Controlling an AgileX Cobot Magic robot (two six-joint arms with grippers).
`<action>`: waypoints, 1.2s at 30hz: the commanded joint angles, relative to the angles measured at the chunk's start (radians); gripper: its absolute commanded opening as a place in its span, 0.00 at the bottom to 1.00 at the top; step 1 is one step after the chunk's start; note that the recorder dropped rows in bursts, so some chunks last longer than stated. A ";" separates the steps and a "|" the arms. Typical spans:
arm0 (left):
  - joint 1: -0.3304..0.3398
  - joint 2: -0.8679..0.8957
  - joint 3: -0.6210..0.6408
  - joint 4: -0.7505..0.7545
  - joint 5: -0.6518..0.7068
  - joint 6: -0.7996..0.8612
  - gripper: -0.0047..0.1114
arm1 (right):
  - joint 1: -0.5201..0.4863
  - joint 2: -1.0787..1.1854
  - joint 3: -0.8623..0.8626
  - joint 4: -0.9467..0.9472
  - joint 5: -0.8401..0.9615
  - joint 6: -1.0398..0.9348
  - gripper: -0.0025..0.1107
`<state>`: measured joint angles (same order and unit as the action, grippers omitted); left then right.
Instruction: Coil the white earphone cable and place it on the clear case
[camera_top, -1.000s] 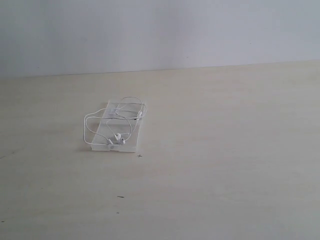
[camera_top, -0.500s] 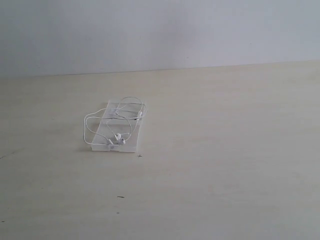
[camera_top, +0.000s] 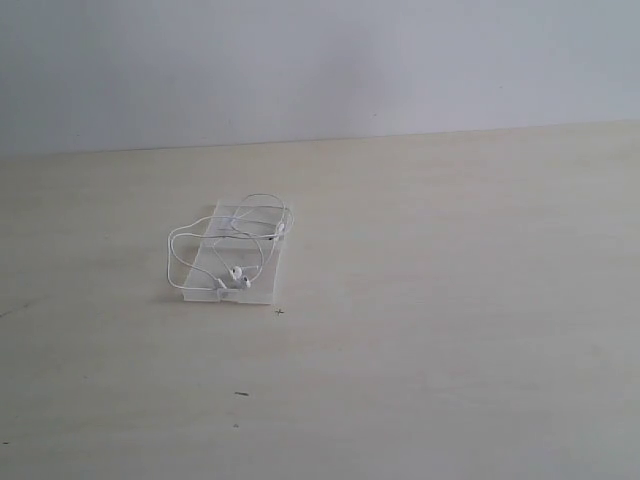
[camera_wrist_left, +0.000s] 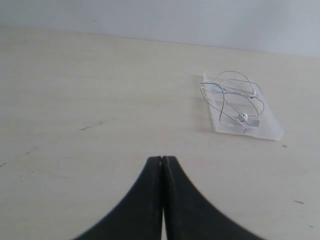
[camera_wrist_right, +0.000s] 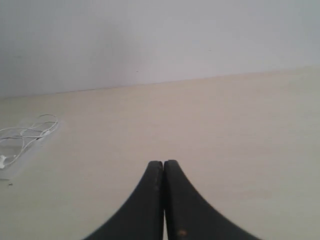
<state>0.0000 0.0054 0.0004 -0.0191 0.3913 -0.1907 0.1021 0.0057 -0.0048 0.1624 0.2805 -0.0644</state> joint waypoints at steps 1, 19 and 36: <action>0.001 -0.005 0.000 0.003 -0.005 0.002 0.04 | -0.008 -0.006 0.005 -0.176 -0.002 0.146 0.02; 0.001 -0.005 0.000 0.003 -0.005 0.002 0.04 | -0.008 -0.006 0.005 -0.205 -0.004 0.171 0.02; 0.001 -0.005 0.000 0.003 -0.005 0.002 0.04 | -0.008 -0.006 0.005 -0.205 -0.004 0.171 0.02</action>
